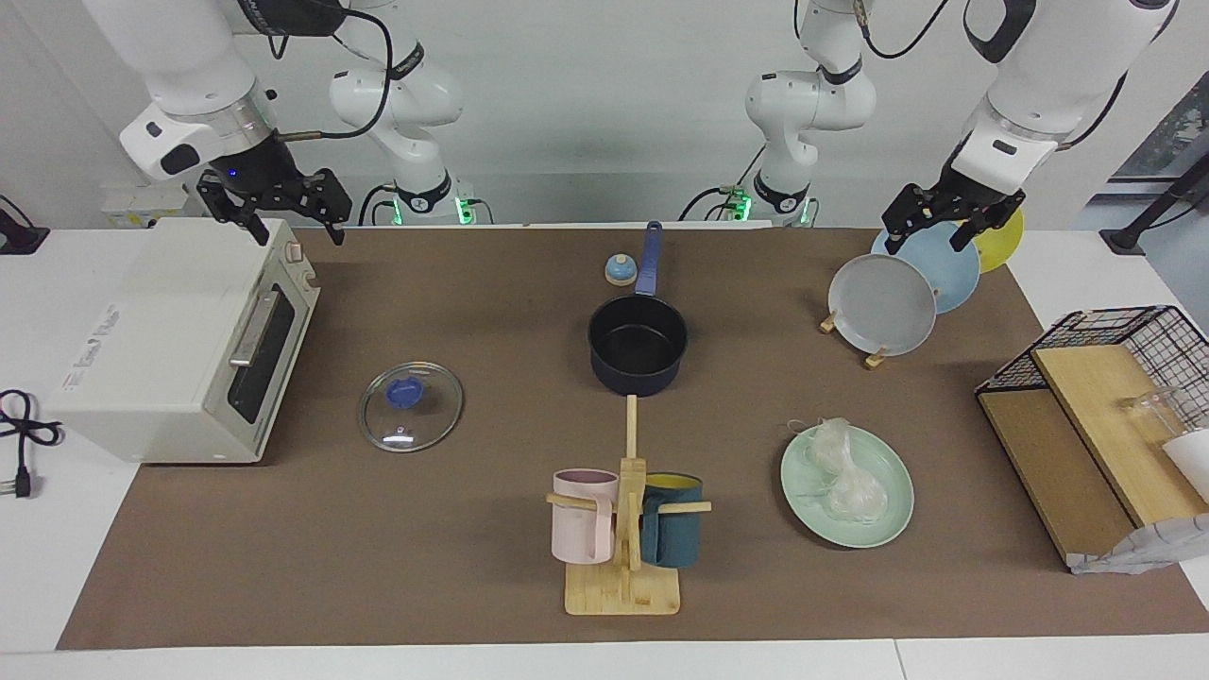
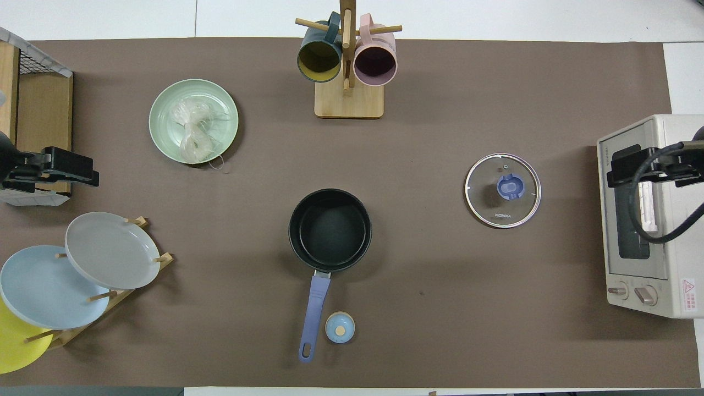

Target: Transfer vermicelli from plate to pot

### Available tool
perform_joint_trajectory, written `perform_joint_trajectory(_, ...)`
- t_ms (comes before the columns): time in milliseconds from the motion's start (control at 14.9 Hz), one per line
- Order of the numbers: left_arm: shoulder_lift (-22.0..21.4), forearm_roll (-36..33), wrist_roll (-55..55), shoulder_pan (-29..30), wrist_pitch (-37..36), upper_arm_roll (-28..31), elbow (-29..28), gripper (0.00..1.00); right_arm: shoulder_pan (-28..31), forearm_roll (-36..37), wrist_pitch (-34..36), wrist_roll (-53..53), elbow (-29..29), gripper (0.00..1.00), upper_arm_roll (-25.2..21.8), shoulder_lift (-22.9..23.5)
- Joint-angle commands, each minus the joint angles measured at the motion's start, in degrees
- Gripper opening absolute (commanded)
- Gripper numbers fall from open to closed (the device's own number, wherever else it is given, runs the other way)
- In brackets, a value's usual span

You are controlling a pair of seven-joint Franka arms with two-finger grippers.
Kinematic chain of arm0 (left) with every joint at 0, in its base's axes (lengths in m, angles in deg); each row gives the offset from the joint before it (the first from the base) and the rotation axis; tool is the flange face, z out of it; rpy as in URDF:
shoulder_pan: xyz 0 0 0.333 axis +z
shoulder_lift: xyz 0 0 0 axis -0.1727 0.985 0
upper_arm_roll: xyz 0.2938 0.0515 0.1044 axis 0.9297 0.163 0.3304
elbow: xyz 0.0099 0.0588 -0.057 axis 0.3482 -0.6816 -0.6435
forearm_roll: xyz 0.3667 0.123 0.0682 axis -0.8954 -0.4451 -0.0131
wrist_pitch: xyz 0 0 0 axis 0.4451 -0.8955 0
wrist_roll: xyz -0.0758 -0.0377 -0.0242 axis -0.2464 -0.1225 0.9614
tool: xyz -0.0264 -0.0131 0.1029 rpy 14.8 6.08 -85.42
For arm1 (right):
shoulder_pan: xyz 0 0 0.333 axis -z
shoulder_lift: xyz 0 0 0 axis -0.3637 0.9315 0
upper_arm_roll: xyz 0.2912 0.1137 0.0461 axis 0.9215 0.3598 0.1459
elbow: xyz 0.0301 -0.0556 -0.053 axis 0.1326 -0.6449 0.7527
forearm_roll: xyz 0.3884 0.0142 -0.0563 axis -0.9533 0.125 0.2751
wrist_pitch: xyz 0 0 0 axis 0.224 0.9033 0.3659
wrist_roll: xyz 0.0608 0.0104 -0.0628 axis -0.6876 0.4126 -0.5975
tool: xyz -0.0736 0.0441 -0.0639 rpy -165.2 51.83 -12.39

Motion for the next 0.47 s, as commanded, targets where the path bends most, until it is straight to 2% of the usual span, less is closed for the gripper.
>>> perform_joint_trajectory(0,0.21,-1.09,0.70,-0.03,-1.39,0.63,1.25,1.00,0.20,0.30,-0.54,0.74,-1.14,1.00,0.42,-1.04)
perform_joint_trajectory(402,0.13,-0.91,0.27,0.33,0.88,0.64,0.81,1.00,0.20,0.30,-0.54,0.83,-1.14,1.00,0.42,-1.04)
